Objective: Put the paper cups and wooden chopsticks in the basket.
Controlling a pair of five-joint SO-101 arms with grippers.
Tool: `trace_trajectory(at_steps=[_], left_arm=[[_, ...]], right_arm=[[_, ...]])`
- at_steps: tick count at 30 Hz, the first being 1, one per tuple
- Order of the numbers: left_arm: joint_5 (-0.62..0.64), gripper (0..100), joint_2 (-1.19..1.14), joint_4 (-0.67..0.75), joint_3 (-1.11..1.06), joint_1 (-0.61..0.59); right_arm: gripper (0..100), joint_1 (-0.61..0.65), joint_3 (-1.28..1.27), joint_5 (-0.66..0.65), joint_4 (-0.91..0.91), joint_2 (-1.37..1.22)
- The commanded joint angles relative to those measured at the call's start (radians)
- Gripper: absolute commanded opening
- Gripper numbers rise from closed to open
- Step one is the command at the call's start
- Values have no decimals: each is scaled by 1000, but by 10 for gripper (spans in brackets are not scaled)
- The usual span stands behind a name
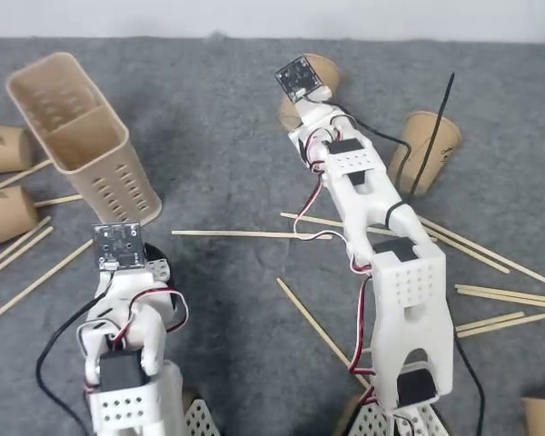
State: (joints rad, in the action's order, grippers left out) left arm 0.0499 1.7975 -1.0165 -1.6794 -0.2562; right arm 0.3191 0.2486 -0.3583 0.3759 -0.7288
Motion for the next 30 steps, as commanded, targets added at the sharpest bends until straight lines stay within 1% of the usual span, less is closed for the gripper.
trace_trajectory(at_steps=[1, 6, 14, 22, 30], left_arm=[[-8, 11, 18, -15, 22, 2], [-8, 11, 18, -17, 22, 2], [-8, 11, 18, -14, 22, 2], [-9, 11, 18, 6, 16, 2], [-9, 11, 18, 8, 15, 2]], right_arm=[[125, -18, 66, -20, -47, 16], [4, -19, 66, -18, -50, 21], [7, -18, 66, -18, -16, 27], [7, -5, 58, -12, 196, 160], [8, 18, 31, -11, 495, 325]])
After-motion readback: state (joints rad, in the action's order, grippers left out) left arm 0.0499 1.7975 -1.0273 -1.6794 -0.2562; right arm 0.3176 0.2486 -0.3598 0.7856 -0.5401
